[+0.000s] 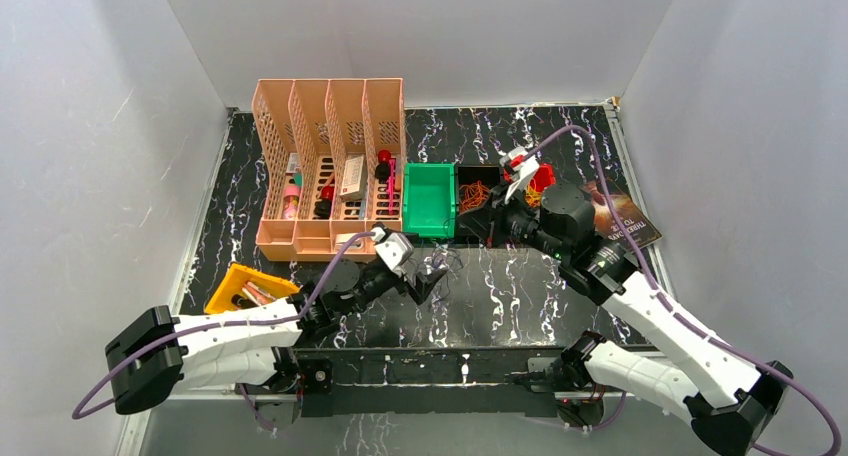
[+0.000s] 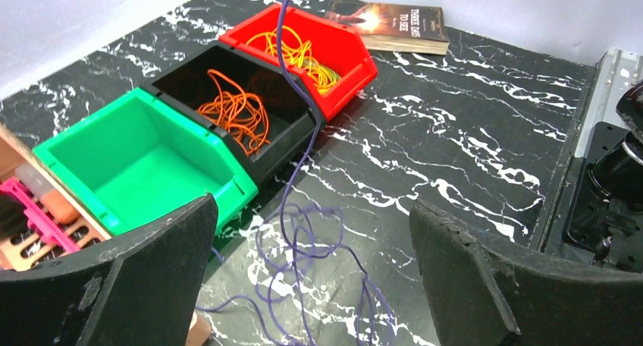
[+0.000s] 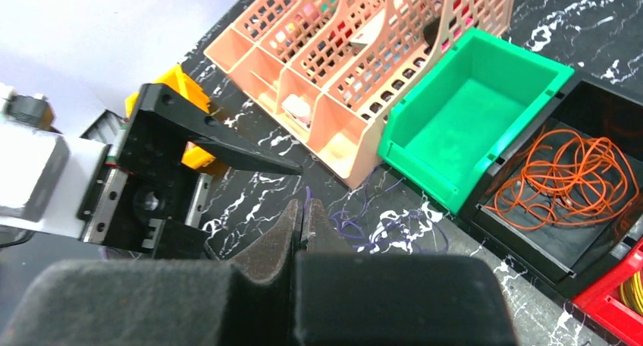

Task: Untangle the cables

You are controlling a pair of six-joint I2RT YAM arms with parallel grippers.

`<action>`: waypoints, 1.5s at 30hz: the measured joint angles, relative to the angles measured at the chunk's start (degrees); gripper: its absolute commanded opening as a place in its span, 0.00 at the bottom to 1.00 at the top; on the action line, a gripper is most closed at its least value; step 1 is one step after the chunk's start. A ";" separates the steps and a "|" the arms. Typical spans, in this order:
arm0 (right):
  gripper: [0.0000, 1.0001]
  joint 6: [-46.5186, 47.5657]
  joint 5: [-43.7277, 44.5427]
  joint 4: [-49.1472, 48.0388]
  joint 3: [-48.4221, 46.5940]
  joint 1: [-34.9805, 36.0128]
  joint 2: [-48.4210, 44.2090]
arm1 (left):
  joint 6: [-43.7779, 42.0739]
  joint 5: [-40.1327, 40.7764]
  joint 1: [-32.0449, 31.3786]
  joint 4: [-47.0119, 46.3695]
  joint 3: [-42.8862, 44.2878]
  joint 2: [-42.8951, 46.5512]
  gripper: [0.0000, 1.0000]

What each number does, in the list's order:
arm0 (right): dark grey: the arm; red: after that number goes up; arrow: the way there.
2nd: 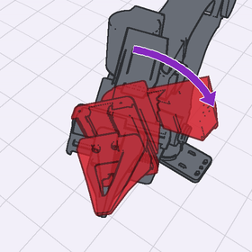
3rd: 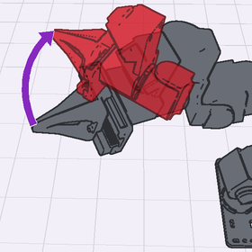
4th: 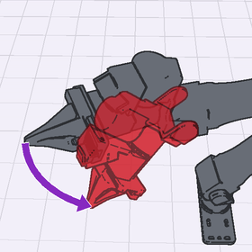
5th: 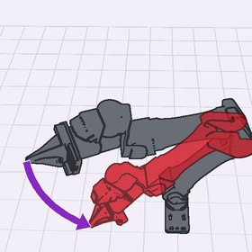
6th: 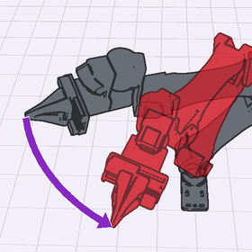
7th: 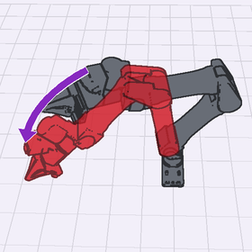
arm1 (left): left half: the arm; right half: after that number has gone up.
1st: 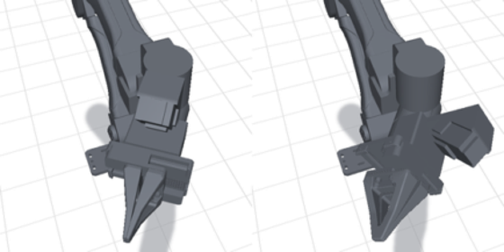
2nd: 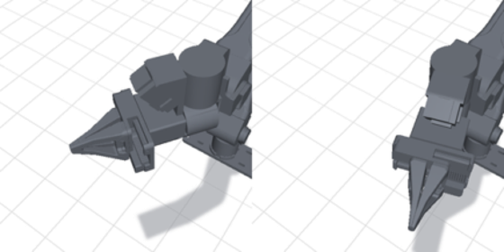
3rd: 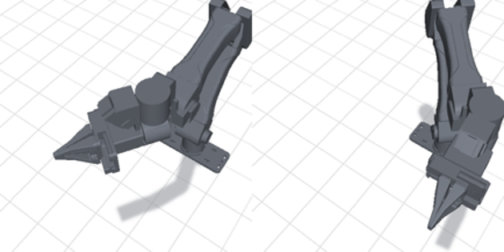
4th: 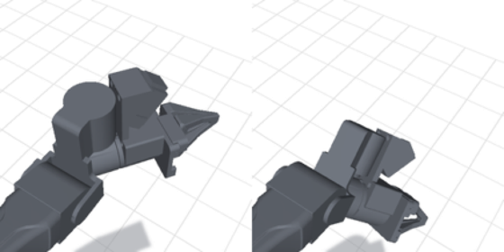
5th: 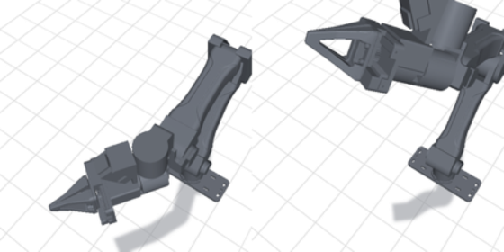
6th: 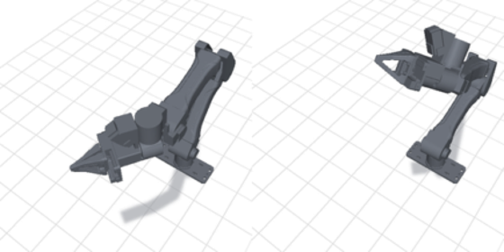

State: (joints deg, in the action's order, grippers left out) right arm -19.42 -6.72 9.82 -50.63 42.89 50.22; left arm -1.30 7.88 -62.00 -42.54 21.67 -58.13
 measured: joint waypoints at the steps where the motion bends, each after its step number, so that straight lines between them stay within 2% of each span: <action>1: 0.00 0.09 -0.35 0.26 -0.59 0.00 -0.33 | -0.39 -0.42 0.00 -0.59 0.35 -0.26 0.95; 10: 0.00 0.13 -4.70 0.46 -6.12 0.00 -2.03 | -2.38 0.09 0.00 -1.79 0.94 -1.38 0.84; 19: 0.00 0.04 -8.50 0.31 -6.60 0.00 -2.99 | -1.86 2.64 0.02 -2.01 0.92 -1.22 0.74; 20: 0.00 0.04 -8.57 0.17 -6.60 0.00 -3.50 | -0.98 2.29 0.02 -2.01 0.92 -1.27 0.70; 21: 0.00 -0.02 -8.83 0.13 -6.60 0.00 -3.65 | 0.35 1.57 0.02 -2.01 0.92 -1.55 0.56; 22: 0.00 -0.07 -8.90 -0.72 -6.67 0.00 -4.68 | 1.90 0.57 0.00 -1.99 0.92 -2.32 0.48; 24: 0.00 -0.13 -8.87 -0.94 -6.69 0.00 -5.07 | 3.10 -0.20 0.02 -2.21 0.92 -3.37 0.41; 26: 0.00 -0.13 -8.87 -0.96 -6.69 0.00 -5.60 | 4.33 -1.11 0.02 -2.14 0.92 -5.44 0.28; 27: 0.00 -0.15 -8.85 -0.94 -6.69 0.00 -5.73 | 4.50 -1.22 0.02 -2.12 0.92 -5.73 0.25; 33: 0.00 -0.13 -7.34 -0.70 -6.69 0.00 -6.27 | 4.37 -1.31 0.02 -2.01 1.53 -6.27 0.23; 36: 0.00 -0.15 -6.69 -0.70 -6.69 0.00 -6.91 | 4.35 -1.51 0.02 -2.03 1.70 -6.25 0.16; 38: 0.00 -0.15 -6.25 -0.70 -6.69 0.00 -7.23 | 4.37 -1.68 0.02 -1.99 1.70 -6.25 0.14; 45: 0.00 -0.33 -5.18 -0.72 -6.58 0.00 -7.32 | 3.78 -2.71 0.02 -1.07 2.43 -5.77 0.35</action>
State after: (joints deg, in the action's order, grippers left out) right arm -19.75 -11.90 9.10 -57.21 42.89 42.89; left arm 2.48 5.17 -61.98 -43.62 24.10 -63.90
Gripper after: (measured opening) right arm 0.018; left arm 0.264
